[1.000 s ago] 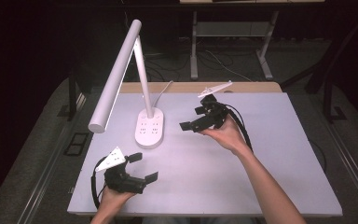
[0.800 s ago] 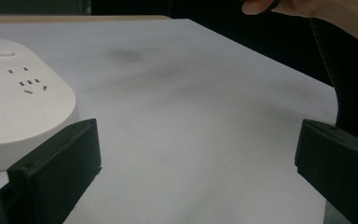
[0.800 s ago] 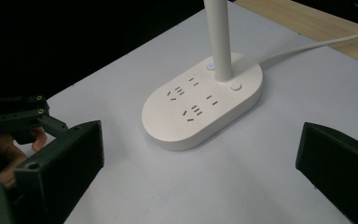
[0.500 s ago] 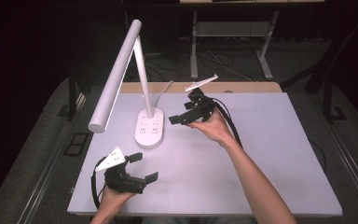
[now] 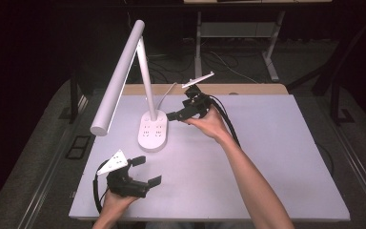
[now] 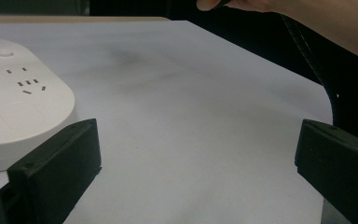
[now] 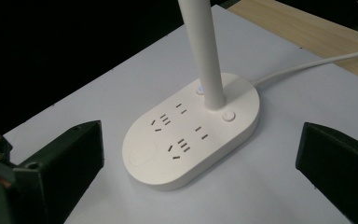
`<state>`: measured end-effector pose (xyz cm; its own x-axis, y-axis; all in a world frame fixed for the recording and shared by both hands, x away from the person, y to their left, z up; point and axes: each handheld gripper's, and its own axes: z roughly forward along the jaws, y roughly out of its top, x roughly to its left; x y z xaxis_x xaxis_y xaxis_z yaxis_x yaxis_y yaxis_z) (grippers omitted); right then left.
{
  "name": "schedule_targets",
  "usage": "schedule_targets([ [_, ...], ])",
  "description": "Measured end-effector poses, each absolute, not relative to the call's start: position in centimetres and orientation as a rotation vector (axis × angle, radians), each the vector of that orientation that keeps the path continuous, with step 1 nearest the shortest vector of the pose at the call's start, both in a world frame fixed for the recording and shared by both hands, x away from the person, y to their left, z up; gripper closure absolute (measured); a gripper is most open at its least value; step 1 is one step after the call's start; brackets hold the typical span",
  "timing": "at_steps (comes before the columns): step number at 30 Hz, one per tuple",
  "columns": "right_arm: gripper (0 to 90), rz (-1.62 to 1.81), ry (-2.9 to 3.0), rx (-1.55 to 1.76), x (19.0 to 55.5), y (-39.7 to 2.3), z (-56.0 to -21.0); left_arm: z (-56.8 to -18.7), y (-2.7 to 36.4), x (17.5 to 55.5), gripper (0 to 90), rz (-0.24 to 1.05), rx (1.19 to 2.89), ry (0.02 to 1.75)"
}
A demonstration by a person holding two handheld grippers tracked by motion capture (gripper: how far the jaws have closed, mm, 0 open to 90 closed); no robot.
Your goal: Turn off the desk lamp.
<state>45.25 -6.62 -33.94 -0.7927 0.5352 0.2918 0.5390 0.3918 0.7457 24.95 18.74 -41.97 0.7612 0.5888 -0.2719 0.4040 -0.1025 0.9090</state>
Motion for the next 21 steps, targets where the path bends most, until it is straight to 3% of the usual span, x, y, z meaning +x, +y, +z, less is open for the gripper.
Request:
schedule_targets([
  [9,0.9,-1.374,-2.626,-1.020,46.6,-5.0,-35.4,-41.9,19.0,24.9,0.0,0.184,1.712,0.797],
  [18,22.4,-1.400,-2.582,-1.034,47.7,-4.0,-37.7,-41.9,19.2,24.9,0.0,0.188,1.710,0.793],
  [21,25.8,-1.416,-2.551,-1.040,47.8,-3.9,-38.0,-41.8,19.2,24.9,0.0,0.187,1.710,0.793],
])
